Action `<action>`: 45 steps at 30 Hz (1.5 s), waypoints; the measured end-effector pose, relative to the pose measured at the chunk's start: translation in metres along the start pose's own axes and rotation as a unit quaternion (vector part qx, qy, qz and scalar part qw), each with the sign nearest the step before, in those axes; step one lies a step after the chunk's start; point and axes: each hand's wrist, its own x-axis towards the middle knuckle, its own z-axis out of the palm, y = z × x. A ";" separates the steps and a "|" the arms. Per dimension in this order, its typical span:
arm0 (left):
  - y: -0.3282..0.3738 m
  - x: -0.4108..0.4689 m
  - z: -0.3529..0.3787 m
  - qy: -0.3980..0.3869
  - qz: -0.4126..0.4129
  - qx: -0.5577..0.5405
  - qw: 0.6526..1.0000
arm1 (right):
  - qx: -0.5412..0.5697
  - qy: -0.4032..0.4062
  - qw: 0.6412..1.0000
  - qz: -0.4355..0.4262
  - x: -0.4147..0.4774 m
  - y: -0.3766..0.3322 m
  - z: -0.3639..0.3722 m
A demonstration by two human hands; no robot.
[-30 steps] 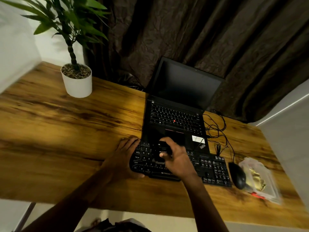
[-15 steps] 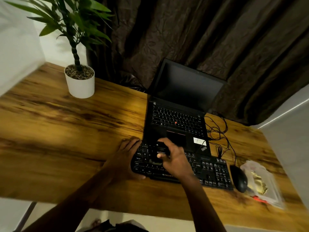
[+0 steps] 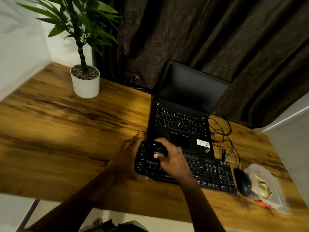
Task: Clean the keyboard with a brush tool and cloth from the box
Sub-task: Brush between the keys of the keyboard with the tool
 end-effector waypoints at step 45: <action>0.001 0.002 -0.002 -0.023 -0.019 0.040 0.999 | 0.134 0.027 0.990 -0.022 -0.014 0.033 -0.025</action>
